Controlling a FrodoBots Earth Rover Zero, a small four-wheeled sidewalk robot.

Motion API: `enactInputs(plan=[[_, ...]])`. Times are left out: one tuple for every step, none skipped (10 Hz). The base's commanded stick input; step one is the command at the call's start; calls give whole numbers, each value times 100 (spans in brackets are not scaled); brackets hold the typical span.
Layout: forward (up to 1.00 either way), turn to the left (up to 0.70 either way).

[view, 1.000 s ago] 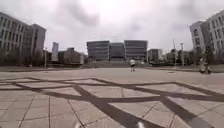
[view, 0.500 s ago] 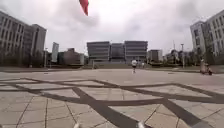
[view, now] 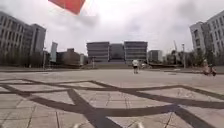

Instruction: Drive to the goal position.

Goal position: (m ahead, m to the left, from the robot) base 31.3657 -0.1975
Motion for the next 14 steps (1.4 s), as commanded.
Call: enactInputs(plan=[[70,0],[70,0],[70,0],[70,0],[70,0],[70,0],[70,0],[70,0],[70,0],[70,0],[70,1],[70,1],[70,1],[70,1]])
